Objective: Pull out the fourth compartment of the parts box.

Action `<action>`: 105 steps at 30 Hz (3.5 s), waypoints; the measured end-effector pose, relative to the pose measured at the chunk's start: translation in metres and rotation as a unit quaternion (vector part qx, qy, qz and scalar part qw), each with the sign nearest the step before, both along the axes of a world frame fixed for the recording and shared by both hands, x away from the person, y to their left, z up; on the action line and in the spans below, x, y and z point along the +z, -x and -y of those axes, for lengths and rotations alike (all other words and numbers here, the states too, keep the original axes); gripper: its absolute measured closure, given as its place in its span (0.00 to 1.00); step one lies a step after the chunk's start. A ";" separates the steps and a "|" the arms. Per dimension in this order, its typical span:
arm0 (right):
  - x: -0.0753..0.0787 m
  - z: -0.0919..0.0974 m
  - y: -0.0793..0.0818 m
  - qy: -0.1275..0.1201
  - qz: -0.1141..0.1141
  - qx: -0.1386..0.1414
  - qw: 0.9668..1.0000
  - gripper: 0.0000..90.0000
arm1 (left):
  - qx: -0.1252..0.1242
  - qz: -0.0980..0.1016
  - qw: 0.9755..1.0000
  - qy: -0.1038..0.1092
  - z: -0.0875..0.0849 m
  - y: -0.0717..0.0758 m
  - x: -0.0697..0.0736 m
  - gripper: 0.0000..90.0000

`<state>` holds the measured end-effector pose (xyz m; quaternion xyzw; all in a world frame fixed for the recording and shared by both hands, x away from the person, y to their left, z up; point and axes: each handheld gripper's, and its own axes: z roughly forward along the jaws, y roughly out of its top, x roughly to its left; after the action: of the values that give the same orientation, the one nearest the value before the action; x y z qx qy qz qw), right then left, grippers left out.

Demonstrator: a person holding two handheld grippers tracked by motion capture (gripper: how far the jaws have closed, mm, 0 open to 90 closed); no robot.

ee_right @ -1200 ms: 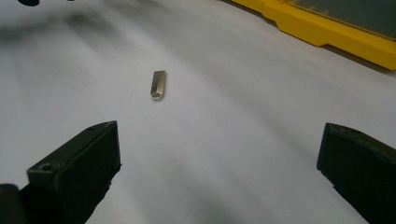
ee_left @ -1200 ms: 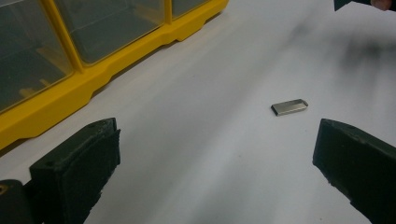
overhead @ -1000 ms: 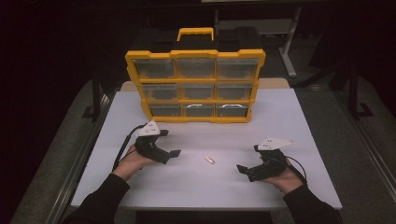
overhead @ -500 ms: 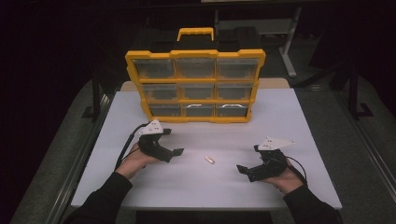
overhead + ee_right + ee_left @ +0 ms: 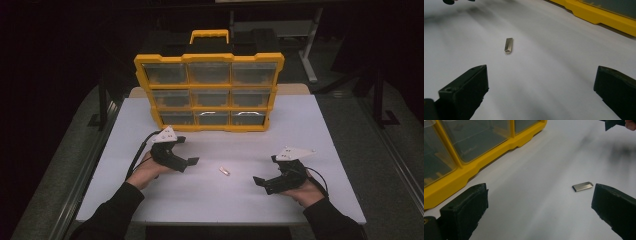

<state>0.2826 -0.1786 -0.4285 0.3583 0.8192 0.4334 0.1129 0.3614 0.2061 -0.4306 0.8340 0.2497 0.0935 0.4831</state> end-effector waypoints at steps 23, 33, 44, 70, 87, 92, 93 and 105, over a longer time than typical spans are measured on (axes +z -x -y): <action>-0.001 -0.001 -0.001 0.000 -0.002 0.000 1.000 0.00 | 0.000 0.012 1.000 0.005 0.010 -0.008 0.002 0.00; -0.001 -0.001 -0.001 0.000 -0.002 0.000 1.000 0.00 | -0.001 0.017 1.000 0.006 0.013 -0.009 0.002 0.00; -0.002 -0.001 -0.001 0.000 -0.003 0.001 1.000 0.00 | -0.002 0.022 1.000 0.006 0.018 -0.013 0.003 0.00; -0.002 0.000 -0.002 0.000 -0.003 0.002 1.000 0.00 | -0.008 0.038 0.999 0.005 0.027 -0.012 0.005 0.00; -0.002 0.001 -0.001 0.000 -0.002 0.002 1.000 0.00 | -0.012 0.088 0.996 -0.027 0.029 -0.008 0.006 0.00; -0.002 0.001 -0.001 0.000 -0.001 0.001 1.000 0.00 | -0.011 0.099 0.995 -0.028 0.028 -0.007 0.007 0.00; -0.002 0.001 -0.001 0.000 -0.002 0.001 1.000 0.00 | -0.011 0.102 0.994 -0.028 0.028 -0.006 0.007 0.00; -0.002 0.001 -0.002 0.001 -0.002 0.001 1.000 0.00 | -0.010 0.124 0.992 -0.032 0.029 -0.004 0.008 0.00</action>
<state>0.2841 -0.1799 -0.4304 0.3587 0.8198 0.4322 0.1112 0.3655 0.1773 -0.4226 0.8332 0.1767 0.1993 0.4846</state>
